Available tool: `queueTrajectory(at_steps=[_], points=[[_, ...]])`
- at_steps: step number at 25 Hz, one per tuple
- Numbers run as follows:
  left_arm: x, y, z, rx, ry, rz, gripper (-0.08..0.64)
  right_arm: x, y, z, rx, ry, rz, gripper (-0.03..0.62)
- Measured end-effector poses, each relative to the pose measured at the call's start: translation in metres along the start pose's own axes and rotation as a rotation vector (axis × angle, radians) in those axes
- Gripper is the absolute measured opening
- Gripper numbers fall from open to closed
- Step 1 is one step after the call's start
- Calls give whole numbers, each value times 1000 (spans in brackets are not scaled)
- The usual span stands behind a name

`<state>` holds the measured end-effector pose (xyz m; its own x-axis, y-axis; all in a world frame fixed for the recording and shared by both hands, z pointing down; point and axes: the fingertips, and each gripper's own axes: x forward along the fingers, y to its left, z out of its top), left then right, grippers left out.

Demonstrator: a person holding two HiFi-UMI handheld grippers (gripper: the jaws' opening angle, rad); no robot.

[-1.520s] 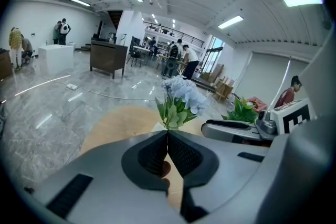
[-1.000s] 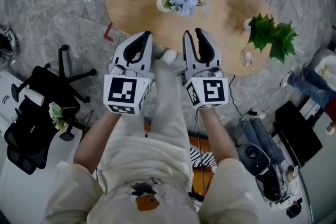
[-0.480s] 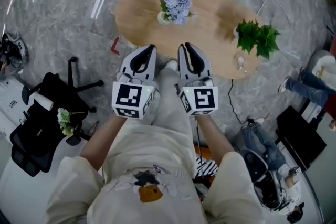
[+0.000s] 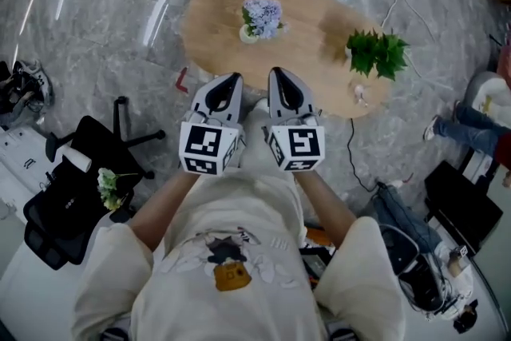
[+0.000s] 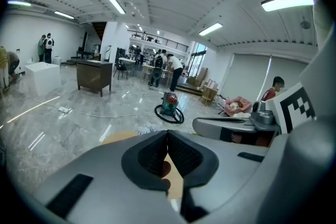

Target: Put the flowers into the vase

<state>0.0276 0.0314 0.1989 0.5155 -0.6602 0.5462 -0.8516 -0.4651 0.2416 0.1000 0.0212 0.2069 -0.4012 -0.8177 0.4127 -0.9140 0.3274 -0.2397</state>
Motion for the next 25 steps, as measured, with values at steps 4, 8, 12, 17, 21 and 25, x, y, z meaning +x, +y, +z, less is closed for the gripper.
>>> queueTrajectory(at_steps=[4, 8, 12, 17, 21, 25], points=[[-18, -12, 14, 45, -10, -12, 11, -18, 7, 21, 14, -37, -12, 6], [-33, -21, 23, 69, -14, -5, 9, -29, 12, 35, 18, -57, -6, 6], [-47, -33, 33, 79, -44, -8, 9, -37, 19, 47, -22, -73, 3, 6], [-54, -46, 44, 87, -81, -2, 9, -50, 20, 63, -35, -114, 17, 6], [-59, -63, 44, 77, -93, 7, 9, -71, 21, 64, -6, -127, 18, 6], [-62, -79, 45, 72, -114, 9, 11, -85, 24, 70, -2, -153, 27, 6]])
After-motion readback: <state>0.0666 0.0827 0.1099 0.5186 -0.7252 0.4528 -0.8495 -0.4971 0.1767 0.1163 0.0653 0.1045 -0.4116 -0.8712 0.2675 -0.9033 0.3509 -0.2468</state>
